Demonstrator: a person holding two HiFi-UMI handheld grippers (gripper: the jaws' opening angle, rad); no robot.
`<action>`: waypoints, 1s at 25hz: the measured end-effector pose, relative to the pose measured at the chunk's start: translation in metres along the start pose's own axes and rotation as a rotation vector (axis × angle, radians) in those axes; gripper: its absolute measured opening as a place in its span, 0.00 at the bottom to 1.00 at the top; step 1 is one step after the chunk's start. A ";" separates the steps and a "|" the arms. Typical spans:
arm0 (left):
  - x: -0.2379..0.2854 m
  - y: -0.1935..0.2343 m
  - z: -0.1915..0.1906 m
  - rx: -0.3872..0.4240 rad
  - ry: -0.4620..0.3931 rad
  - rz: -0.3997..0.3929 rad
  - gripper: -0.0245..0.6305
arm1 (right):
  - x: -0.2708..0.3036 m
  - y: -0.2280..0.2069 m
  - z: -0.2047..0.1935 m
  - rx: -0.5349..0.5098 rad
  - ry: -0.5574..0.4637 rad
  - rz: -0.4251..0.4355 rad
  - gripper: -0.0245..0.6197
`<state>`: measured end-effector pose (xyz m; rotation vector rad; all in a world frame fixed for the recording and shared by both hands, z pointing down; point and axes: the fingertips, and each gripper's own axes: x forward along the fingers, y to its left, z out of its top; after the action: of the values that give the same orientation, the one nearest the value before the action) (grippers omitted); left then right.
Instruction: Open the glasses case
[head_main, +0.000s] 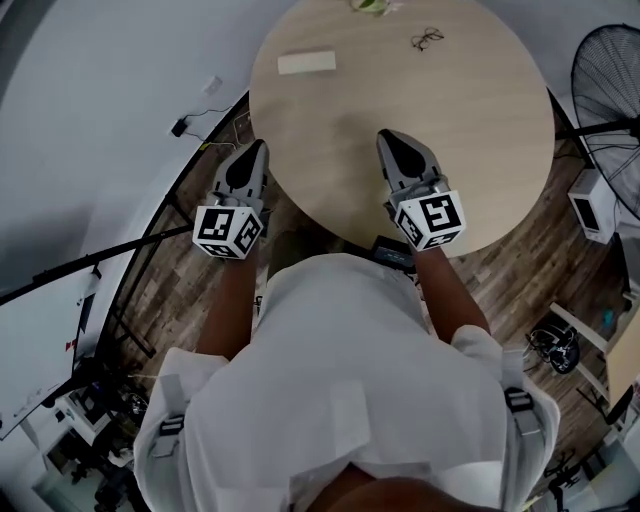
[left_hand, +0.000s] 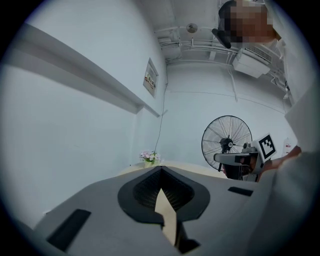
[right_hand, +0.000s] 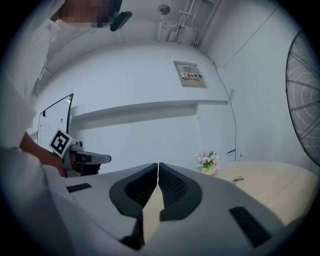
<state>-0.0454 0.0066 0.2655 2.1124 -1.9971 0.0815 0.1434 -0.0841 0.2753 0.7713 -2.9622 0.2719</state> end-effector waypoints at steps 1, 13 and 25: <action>0.006 0.007 -0.001 -0.006 0.003 -0.002 0.06 | 0.005 -0.001 -0.001 0.004 0.003 -0.005 0.08; 0.090 0.107 -0.046 -0.087 0.104 -0.199 0.06 | 0.102 0.006 -0.047 0.054 0.123 -0.189 0.08; 0.140 0.205 -0.050 -0.042 0.106 -0.309 0.06 | 0.195 0.000 -0.049 -0.123 0.192 -0.309 0.08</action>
<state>-0.2327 -0.1287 0.3687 2.3091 -1.5800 0.0940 -0.0254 -0.1679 0.3447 1.0996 -2.6052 0.1332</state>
